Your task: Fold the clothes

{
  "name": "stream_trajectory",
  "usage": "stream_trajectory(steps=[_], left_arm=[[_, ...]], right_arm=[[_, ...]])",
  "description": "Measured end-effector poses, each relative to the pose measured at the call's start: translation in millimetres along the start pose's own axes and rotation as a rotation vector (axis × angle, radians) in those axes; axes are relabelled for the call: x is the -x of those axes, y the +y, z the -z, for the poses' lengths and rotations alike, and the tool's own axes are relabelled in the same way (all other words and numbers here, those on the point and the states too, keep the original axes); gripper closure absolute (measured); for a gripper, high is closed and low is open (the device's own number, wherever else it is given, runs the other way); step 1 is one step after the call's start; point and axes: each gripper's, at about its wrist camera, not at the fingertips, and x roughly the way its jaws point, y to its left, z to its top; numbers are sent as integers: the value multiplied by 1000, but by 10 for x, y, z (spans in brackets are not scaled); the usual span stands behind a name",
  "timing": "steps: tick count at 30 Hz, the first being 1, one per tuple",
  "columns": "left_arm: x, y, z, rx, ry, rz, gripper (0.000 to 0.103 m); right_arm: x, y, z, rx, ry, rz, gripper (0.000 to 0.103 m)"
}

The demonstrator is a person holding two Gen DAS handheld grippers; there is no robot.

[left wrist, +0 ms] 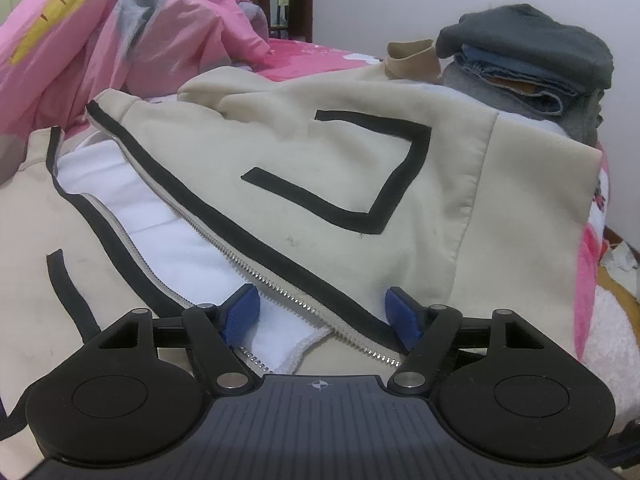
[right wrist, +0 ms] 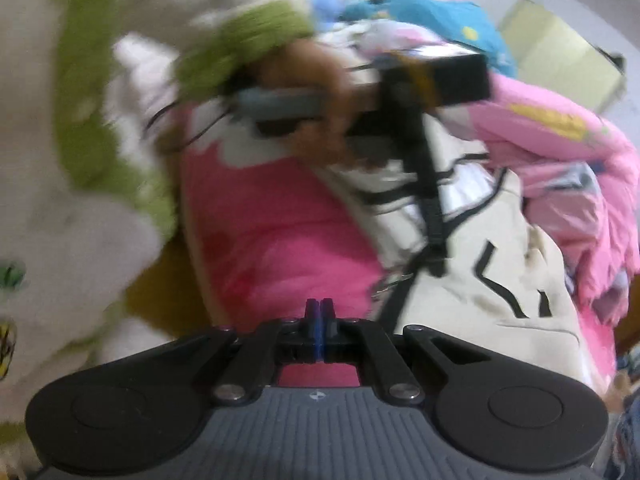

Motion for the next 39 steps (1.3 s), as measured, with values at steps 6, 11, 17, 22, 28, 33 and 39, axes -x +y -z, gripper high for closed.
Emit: stream_trajectory(steps=[6, 11, 17, 22, 28, 33, 39], left_arm=[[142, 30, -20, 45, -33, 0, 33], [592, 168, 41, 121, -119, 18, 32], [998, 215, 322, 106, -140, 14, 32], [1050, 97, 614, 47, -123, -8, 32], [999, 75, 830, 79, -118, -5, 32], [1031, 92, 869, 68, -131, -8, 32], [1072, 153, 929, 88, -145, -3, 32]], right_arm=[[115, -336, 56, -441, -31, 28, 98], [138, -668, 255, -924, -67, -5, 60], [-84, -842, 743, -1430, -171, -141, 61], [-235, -911, 815, -1539, -271, -203, 98], [-330, -1000, 440, -1518, -387, -289, 99], [-483, -1190, 79, -1552, -550, -399, 99], [-461, -1056, 29, -1444, -546, -329, 99]])
